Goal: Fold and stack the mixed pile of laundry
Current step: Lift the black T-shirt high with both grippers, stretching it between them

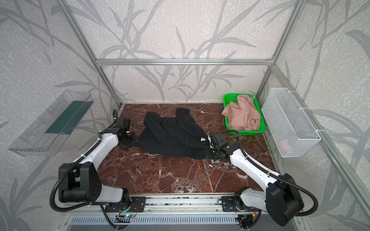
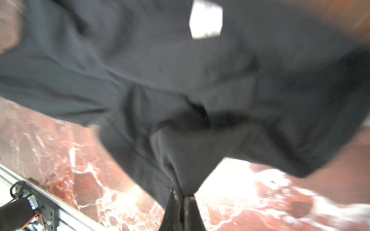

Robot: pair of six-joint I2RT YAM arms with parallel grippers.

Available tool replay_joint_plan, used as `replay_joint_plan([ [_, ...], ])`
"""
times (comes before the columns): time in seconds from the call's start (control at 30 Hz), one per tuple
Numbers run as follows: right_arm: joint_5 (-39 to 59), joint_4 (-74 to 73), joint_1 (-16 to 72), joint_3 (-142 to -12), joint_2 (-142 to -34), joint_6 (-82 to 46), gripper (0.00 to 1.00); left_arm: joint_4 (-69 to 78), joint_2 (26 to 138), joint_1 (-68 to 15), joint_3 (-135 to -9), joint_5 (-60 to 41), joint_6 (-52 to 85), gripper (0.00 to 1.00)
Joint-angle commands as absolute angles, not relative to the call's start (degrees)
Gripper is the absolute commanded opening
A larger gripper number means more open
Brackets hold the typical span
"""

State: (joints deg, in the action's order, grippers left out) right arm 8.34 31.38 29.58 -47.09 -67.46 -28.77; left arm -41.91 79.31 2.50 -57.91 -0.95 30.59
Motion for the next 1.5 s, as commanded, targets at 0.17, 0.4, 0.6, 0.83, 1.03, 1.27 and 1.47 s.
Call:
replay_joint_plan([
  [0.17, -0.92, 45.53, 25.68, -65.49, -60.11, -15.23, 0.0, -51.25, 66.42, 2.96, -62.37, 1.05, 28.19, 0.0],
  [0.4, -1.59, 51.16, 24.77, -81.78, -60.71, -6.6, 0.0, -61.86, 60.5, 2.98, -76.6, 3.58, 24.78, 0.0],
  [0.6, -3.07, 57.21, 24.71, -94.62, -59.03, -1.42, 0.0, -71.6, 59.77, 2.88, -92.31, 1.1, 21.62, 0.0],
  [0.83, -9.47, 64.42, 24.87, -108.36, -58.37, 5.16, 0.0, -76.62, 57.72, 1.62, -104.0, -11.62, 19.01, 0.0],
  [1.03, -8.54, 65.12, 24.87, -114.83, -60.14, 6.73, 0.0, -72.69, 56.57, 1.41, -106.19, -18.98, 22.11, 0.0],
  [1.27, -5.91, 51.88, 24.57, -103.06, -65.91, 6.09, 0.0, -65.4, 64.15, 1.43, -99.26, -0.91, 20.23, 0.0],
  [1.47, -4.96, 39.89, 18.32, -110.65, -79.5, 8.9, 0.0, -54.79, 83.3, 1.97, -112.82, 1.36, 20.3, 0.0],
])
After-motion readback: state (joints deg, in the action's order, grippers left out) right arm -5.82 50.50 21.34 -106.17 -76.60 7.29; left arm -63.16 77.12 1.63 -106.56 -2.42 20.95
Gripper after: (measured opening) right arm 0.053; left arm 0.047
